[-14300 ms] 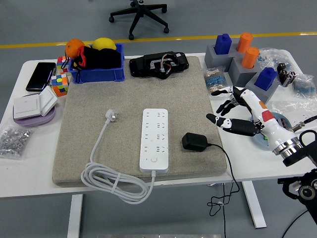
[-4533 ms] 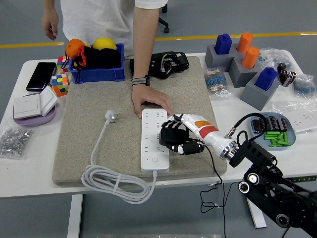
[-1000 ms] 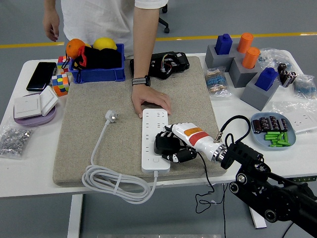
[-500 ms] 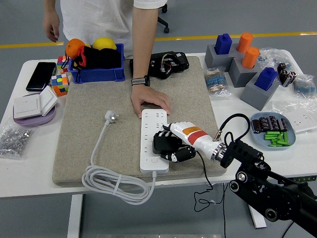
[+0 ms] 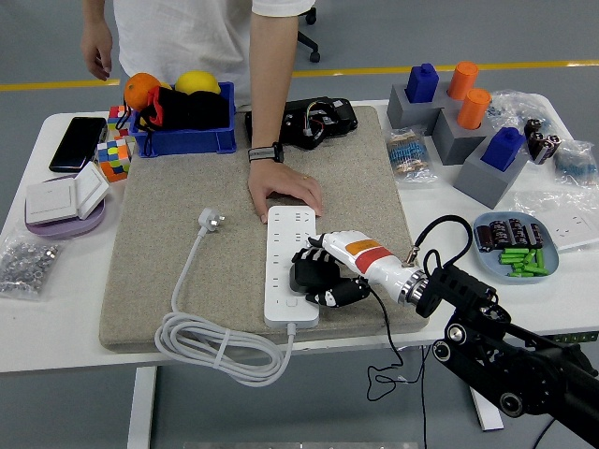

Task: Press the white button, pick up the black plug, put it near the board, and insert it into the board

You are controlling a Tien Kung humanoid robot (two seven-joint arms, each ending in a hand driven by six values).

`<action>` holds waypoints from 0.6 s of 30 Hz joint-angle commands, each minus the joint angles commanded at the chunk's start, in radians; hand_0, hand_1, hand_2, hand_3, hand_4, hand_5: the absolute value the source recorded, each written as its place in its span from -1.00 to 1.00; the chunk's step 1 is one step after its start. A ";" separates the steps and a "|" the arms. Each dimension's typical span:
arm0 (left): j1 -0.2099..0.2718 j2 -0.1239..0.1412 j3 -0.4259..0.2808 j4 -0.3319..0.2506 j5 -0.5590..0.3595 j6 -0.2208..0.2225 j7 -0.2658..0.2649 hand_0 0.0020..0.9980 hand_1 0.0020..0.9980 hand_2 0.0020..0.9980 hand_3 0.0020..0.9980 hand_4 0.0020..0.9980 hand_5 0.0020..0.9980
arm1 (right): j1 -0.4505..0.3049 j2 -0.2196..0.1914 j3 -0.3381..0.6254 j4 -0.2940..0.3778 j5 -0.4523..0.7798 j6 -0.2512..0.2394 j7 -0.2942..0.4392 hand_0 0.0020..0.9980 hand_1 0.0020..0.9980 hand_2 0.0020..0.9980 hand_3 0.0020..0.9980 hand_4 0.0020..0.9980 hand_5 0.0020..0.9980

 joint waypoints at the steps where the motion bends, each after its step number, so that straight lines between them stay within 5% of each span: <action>1: 0.000 0.000 0.000 0.000 0.000 0.000 0.000 -0.07 -0.01 0.00 0.15 0.13 -0.45 | 0.000 0.000 0.000 0.000 0.001 0.001 0.000 -0.09 0.01 0.11 0.23 0.83 -0.92; 18: -0.001 0.000 -0.002 0.000 0.003 -0.001 0.001 -0.06 -0.01 0.00 0.15 0.12 -0.46 | 0.004 0.004 -0.008 -0.002 0.024 0.004 0.012 0.03 0.21 0.20 0.28 0.91 -0.83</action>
